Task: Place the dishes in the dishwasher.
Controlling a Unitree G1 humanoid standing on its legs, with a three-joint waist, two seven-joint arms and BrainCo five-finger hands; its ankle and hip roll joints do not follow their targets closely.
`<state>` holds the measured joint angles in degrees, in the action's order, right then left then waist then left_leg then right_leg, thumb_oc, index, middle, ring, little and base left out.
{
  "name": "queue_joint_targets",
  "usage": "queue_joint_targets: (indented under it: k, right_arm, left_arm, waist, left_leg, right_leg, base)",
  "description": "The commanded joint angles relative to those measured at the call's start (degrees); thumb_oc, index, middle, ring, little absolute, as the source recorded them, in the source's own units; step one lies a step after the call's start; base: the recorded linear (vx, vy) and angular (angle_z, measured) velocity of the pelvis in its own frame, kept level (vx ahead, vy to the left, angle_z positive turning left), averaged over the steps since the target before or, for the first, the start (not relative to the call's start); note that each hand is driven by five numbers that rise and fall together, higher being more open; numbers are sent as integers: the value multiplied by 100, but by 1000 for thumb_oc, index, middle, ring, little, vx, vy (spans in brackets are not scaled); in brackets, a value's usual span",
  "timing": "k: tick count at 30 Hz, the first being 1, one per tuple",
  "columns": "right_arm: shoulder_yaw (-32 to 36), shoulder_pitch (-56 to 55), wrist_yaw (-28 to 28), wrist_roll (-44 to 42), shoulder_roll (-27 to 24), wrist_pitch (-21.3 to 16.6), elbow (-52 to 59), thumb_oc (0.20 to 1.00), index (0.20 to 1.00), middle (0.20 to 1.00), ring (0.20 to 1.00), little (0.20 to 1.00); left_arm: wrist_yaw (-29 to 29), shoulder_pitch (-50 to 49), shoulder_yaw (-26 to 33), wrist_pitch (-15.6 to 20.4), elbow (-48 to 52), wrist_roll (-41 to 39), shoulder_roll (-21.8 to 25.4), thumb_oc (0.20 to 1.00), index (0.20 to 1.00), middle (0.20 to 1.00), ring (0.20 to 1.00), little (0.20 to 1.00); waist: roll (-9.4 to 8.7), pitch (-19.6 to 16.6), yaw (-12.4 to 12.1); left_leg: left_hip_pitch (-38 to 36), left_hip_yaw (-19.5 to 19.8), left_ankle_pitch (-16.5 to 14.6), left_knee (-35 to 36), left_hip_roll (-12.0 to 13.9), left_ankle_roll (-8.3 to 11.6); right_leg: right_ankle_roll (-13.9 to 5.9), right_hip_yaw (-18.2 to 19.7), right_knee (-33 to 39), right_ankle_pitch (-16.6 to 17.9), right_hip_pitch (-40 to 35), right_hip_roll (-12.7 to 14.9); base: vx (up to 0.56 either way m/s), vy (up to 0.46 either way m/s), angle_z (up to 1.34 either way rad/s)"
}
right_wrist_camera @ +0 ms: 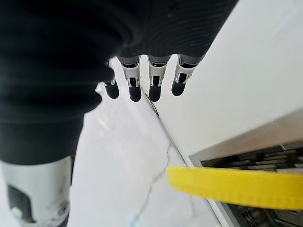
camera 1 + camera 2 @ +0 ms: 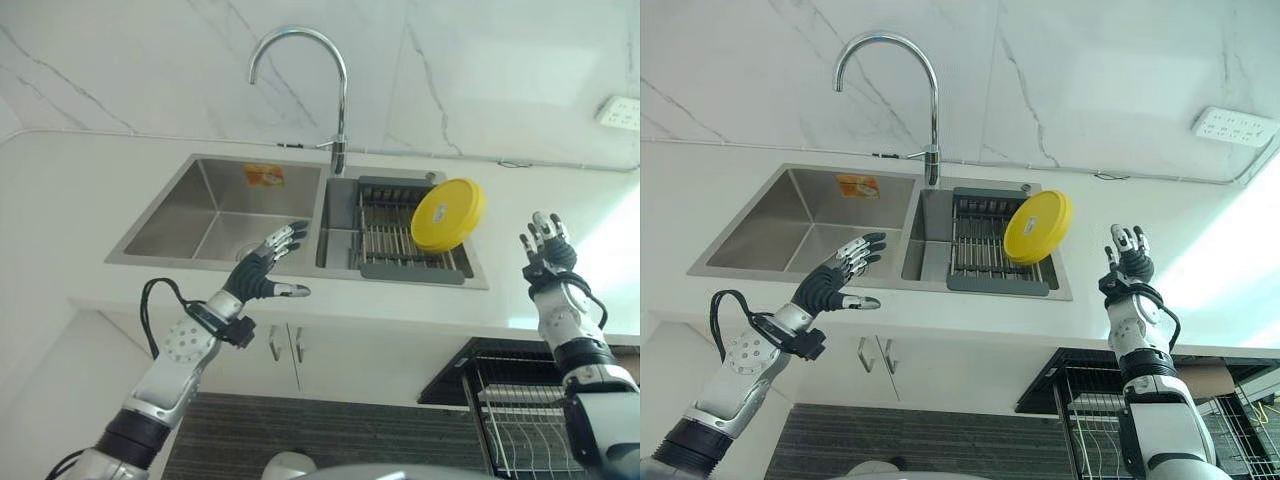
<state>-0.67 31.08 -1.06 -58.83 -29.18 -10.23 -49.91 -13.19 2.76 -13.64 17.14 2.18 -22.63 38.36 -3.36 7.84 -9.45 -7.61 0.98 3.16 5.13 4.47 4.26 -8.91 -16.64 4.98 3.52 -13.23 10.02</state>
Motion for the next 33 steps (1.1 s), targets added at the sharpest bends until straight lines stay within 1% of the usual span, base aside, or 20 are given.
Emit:
queue_joint_targets:
  k: [1,4,6,11,17,22,25,26,29,33]
  right_arm:
    - [-273,1042,-176,-367,-299,-203,-188,1000,1000,1000,1000,1000]
    - [-399,1263,-165,-537,-304,-274,-193,1000,1000,1000,1000,1000]
    - [-503,1510,-138,-679,-279,-346,-237,1000,1000,1000,1000,1000]
    - [-576,1780,-241,-934,-197,-499,-404,1000,1000,1000,1000,1000]
    - [-530,1865,-365,-1087,-125,-643,-534,1000,1000,1000,1000,1000]
    - [-715,1891,-389,-651,-135,-606,-340,1000,1000,1000,1000,1000]
    - [-986,1913,-193,159,-242,-461,-203,1000,1000,1000,1000,1000]
    - [-1078,1927,-136,275,-297,-412,-175,1000,1000,1000,1000,1000]
    - [-1158,2015,-27,337,-402,-236,-153,1000,1000,1000,1000,1000]
    - [-1271,2176,65,674,-518,-71,-244,1000,1000,1000,1000,1000]
  left_arm:
    - [74,570,-278,501,350,-269,224,1000,1000,1000,1000,1000]
    - [147,809,-336,618,297,-317,321,1000,1000,1000,1000,1000]
    - [285,1116,-394,678,266,-328,382,1000,1000,1000,1000,1000]
    - [484,1488,-470,782,169,-239,402,1000,1000,1000,1000,1000]
    - [649,1689,-533,824,162,-200,436,1000,1000,1000,1000,1000]
    - [566,1656,-497,897,191,-197,451,1000,1000,1000,1000,1000]
    - [535,1605,-468,879,215,-153,453,1000,1000,1000,1000,1000]
    - [528,1592,-455,868,220,-145,461,1000,1000,1000,1000,1000]
    - [490,1586,-427,864,211,-149,504,1000,1000,1000,1000,1000]
    - [441,1587,-422,821,248,-165,552,1000,1000,1000,1000,1000]
  waist:
    - [216,-13,-306]
    - [250,129,-343]
    - [289,293,-372]
    - [360,567,-386]
    - [414,737,-386]
    - [375,780,-396]
    - [307,768,-402]
    - [283,764,-403]
    - [221,770,-415]
    - [156,788,-466]
  left_leg:
    - [145,-413,-437,-34,553,279]
    - [351,-359,-390,-68,555,281]
    - [572,-286,-326,-99,538,267]
    - [860,-205,-233,-155,504,242]
    - [1123,-156,-208,-267,461,214]
    - [1236,-170,-184,-321,444,215]
    - [1262,-195,-169,-348,447,219]
    - [1269,-204,-165,-355,451,221]
    - [1305,-218,-164,-392,473,230]
    - [1354,-200,-159,-424,492,238]
  right_leg:
    - [-388,-98,-35,-162,302,303]
    - [-386,-32,-45,-132,463,302]
    - [-367,41,-55,-101,627,291]
    - [-333,78,-96,-53,851,305]
    - [-325,115,-134,-11,1033,332]
    - [-326,111,-149,30,1117,353]
    - [-333,110,-165,48,1135,353]
    - [-335,110,-164,51,1136,352]
    - [-336,99,-173,55,1139,337]
    - [-327,95,-169,49,1127,299]
  base:
    - [-87,-126,0]
    - [-129,-88,2]
    - [-222,-93,-1]
    - [-125,-42,2]
    - [-82,-14,-1]
    - [-35,-16,-2]
    - [1,-15,-2]
    - [11,-34,-1]
    - [7,-43,0]
    - [-1,-29,0]
